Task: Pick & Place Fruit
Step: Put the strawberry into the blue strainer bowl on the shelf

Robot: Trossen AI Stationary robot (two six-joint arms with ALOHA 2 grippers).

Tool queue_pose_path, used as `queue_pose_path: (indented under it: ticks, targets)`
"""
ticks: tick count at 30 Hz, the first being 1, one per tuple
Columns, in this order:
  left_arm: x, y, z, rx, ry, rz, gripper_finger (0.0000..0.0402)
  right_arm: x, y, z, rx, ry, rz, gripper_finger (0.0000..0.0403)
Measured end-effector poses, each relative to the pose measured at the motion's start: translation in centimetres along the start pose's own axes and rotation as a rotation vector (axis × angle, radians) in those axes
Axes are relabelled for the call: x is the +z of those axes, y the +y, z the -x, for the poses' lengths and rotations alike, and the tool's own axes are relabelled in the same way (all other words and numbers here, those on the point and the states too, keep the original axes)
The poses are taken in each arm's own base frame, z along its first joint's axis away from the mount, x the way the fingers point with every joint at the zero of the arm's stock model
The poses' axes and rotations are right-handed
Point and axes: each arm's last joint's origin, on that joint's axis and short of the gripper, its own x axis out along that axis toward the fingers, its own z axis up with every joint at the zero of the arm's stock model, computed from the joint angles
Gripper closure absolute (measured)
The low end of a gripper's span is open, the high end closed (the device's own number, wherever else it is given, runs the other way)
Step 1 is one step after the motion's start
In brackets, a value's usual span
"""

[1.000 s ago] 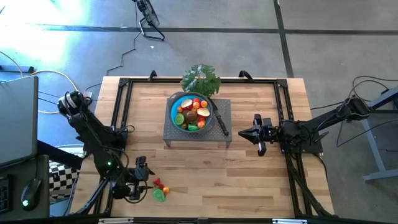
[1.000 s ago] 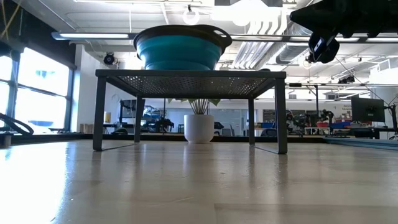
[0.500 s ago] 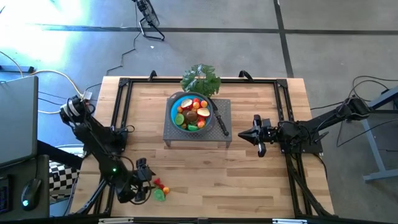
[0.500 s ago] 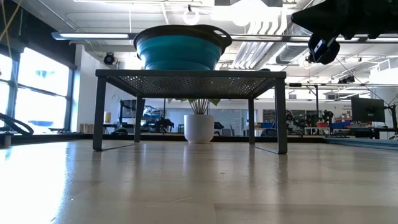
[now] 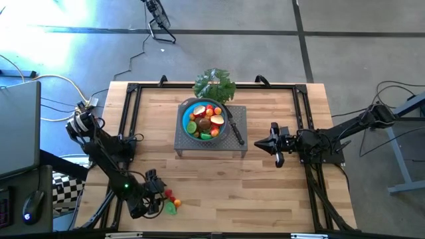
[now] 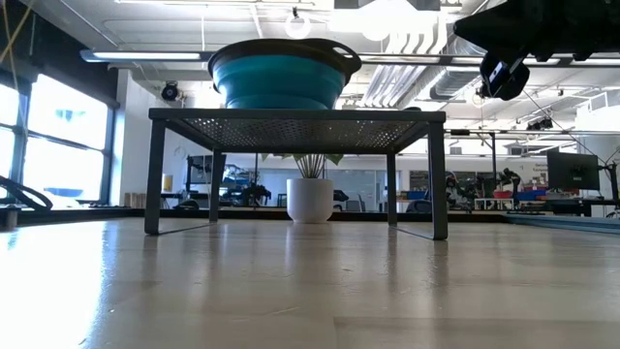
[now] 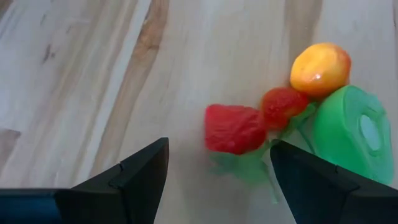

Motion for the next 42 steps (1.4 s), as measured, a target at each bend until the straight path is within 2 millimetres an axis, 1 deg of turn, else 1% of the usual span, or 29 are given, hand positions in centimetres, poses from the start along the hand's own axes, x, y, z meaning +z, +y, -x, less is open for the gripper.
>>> queue_pose_path:
  ticks: [5,15,27,30,37,42]
  targets:
    - [-0.17,-0.21,-0.38,-0.007,-0.004,0.005,0.0130,0.00,0.01,0.00,0.000,0.000,0.000,0.0399]
    - [-0.05,-0.18,-0.40,0.009,-0.043,0.007,0.0130,0.01,0.01,0.00,0.001,-0.001,0.000,0.0399]
    - [-0.07,-0.15,-0.40,0.011,-0.042,0.005,0.0133,0.01,0.01,0.00,0.001,-0.001,0.000,0.0399]
    - [-0.07,-0.15,-0.40,0.011,-0.042,0.005,0.0149,0.01,0.01,0.00,0.001,-0.001,0.000,0.0399]
    - [-0.06,-0.16,-0.40,0.011,-0.042,0.005,0.0211,0.01,0.01,0.00,0.001,-0.001,0.000,0.0399]
    - [-0.06,-0.16,-0.40,0.011,-0.042,0.005,0.0245,0.01,0.01,0.00,0.001,-0.001,-0.001,0.0399]
